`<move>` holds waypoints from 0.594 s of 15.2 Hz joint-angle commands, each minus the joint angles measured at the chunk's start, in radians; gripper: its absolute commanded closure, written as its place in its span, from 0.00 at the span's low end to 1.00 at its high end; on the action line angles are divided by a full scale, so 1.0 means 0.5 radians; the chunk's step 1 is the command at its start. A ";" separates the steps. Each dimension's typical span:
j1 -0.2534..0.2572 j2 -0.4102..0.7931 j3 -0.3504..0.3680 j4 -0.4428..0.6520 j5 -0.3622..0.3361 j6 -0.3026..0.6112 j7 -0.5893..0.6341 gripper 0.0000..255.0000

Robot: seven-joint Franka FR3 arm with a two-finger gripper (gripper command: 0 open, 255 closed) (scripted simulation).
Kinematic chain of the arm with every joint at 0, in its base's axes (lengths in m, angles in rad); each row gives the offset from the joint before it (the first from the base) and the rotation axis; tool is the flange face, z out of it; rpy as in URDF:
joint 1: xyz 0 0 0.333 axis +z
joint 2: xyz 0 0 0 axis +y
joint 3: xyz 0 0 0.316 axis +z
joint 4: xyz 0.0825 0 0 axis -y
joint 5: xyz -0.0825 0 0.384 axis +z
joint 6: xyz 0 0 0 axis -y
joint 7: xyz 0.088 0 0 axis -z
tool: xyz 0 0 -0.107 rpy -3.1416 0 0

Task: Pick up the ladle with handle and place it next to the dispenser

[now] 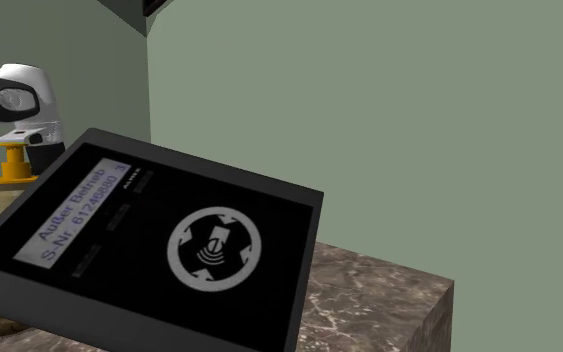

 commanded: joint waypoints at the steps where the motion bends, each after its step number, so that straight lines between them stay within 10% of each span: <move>1: 0.230 0.097 -0.228 0.012 -0.147 -0.078 0.099 0.00; 9: 0.234 0.089 -0.233 0.013 -0.136 -0.080 0.091 0.00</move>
